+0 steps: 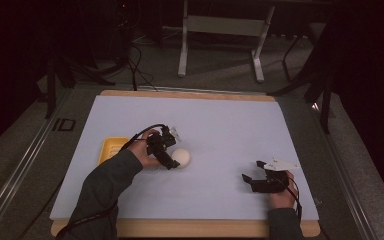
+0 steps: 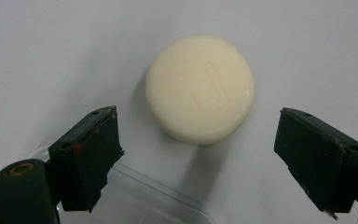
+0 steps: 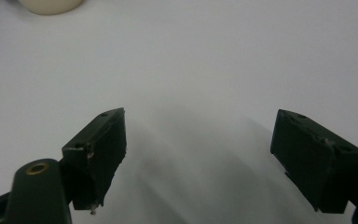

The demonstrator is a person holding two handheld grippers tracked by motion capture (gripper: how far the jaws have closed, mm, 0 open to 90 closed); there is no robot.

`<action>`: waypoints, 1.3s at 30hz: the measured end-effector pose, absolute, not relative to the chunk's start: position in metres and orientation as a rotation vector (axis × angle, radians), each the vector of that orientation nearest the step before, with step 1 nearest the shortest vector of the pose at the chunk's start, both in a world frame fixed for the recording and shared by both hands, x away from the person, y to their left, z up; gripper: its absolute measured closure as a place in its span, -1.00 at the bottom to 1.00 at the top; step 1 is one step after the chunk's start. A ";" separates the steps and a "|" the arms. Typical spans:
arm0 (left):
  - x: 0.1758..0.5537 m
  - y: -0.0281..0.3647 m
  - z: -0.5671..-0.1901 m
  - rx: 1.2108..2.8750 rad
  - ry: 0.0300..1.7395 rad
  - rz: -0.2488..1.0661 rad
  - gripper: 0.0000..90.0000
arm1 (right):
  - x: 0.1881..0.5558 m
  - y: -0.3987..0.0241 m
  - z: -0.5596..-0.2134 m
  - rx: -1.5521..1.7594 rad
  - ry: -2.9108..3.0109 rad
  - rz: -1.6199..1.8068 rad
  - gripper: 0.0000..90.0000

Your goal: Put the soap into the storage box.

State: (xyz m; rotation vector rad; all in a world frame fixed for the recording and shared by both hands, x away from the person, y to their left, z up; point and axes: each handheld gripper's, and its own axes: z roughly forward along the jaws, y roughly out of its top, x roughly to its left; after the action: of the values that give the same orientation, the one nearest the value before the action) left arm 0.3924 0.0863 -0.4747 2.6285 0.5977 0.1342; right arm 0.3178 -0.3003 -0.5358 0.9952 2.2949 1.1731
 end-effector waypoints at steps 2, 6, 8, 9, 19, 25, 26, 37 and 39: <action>0.393 0.085 -0.476 2.638 0.595 0.118 -0.67 | 0.318 -0.300 -0.536 0.996 2.295 1.173 -0.60; 0.397 0.083 -0.477 2.645 0.598 0.093 -0.67 | 0.318 -0.300 -0.536 0.995 2.295 1.173 -0.60; 0.397 0.083 -0.477 2.645 0.598 0.093 -0.67 | 0.318 -0.300 -0.536 0.995 2.296 1.172 -0.60; 0.398 0.083 -0.478 2.644 0.599 0.083 -0.67 | 0.318 -0.300 -0.536 0.995 2.296 1.172 -0.60; 0.401 0.079 -0.480 2.661 0.592 0.083 -0.70 | 0.318 -0.300 -0.536 0.994 2.297 1.173 -0.60; 0.402 0.075 -0.481 2.668 0.584 0.086 -0.72 | 0.318 -0.300 -0.536 0.994 2.297 1.173 -0.60; 0.402 0.074 -0.481 2.669 0.583 0.084 -0.72 | 0.318 -0.300 -0.536 0.993 2.298 1.172 -0.60; 0.404 0.064 -0.485 2.702 0.561 0.078 -0.76 | 0.318 -0.300 -0.536 0.992 2.298 1.172 -0.60; 0.404 0.063 -0.486 2.703 0.557 0.075 -0.77 | 0.318 -0.300 -0.536 0.992 2.298 1.172 -0.60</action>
State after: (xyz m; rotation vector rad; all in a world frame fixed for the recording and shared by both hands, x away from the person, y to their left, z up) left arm 0.4036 0.0626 -0.4856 2.7032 0.5570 0.0755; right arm 0.3178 -0.3002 -0.5358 0.9922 2.2985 1.1716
